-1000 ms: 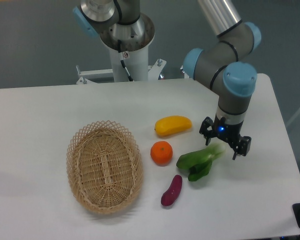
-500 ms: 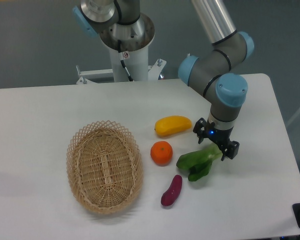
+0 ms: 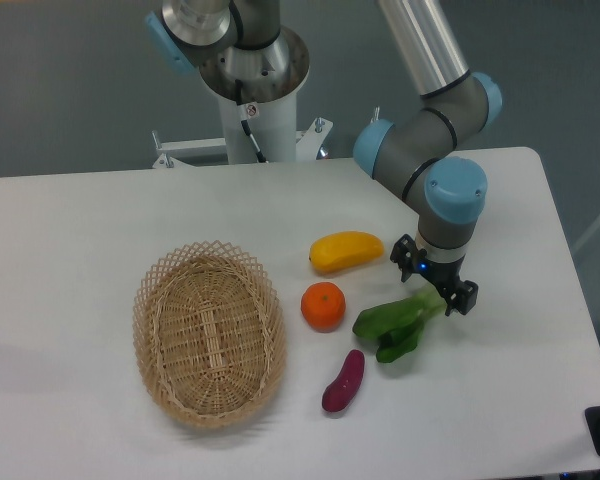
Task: Pick up the green vegetable from the table
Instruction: 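Close the gripper on the bok choy stem, then lift the bok choy up off the table toward the basket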
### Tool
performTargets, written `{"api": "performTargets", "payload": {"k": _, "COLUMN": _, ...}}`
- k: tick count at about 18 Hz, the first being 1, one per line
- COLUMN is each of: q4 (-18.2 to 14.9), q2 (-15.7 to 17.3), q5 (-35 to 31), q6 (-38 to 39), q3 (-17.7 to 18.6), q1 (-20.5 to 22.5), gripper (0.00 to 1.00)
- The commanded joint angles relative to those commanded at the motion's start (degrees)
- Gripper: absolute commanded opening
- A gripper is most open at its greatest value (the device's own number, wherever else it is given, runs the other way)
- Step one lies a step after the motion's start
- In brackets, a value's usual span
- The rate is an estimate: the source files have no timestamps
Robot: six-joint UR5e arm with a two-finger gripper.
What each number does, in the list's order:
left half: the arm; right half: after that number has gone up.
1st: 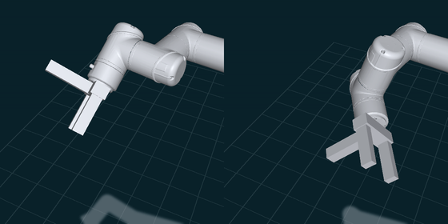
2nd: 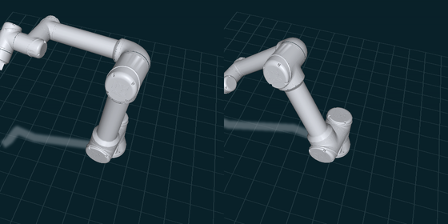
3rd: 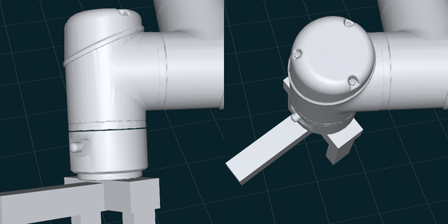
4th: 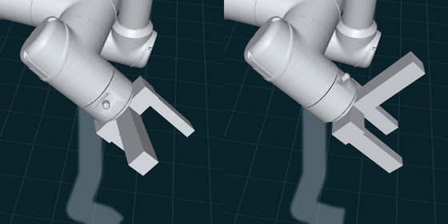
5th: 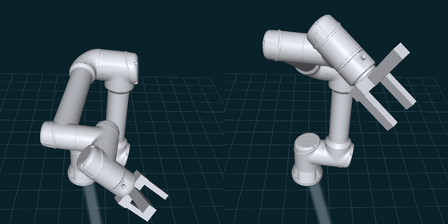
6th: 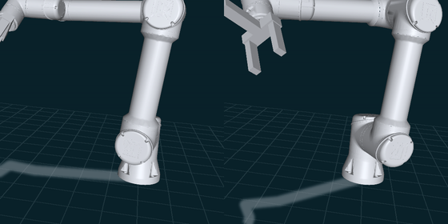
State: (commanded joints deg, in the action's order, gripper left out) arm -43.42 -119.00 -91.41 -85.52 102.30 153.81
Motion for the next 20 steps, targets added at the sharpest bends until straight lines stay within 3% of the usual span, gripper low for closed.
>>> {"api": "performTargets", "payload": {"k": 3, "q4": 0.1, "q2": 0.0, "q5": 0.0, "q6": 0.0, "q3": -0.1, "q1": -0.1, "gripper": 1.0}}
{"api": "performTargets", "payload": {"k": 7, "q4": 0.1, "q2": 0.0, "q5": 0.0, "q6": -0.2, "q3": -0.2, "q1": 0.0, "gripper": 0.63}}
{"api": "performTargets", "payload": {"k": 9, "q4": 0.1, "q2": 0.1, "q5": 0.0, "q6": -0.4, "q3": -0.3, "q1": 0.0, "gripper": 0.5}}
{"api": "performTargets", "payload": {"k": 13, "q4": 0.0, "q2": 0.3, "q5": 0.1, "q6": -0.4, "q3": -0.4, "q1": 0.0, "gripper": 0.36}}
{"api": "performTargets", "payload": {"k": 20, "q4": 0.0, "q2": 0.7, "q5": 0.3, "q6": -0.3, "q3": -1.1, "q1": 0.0, "gripper": 0.33}}
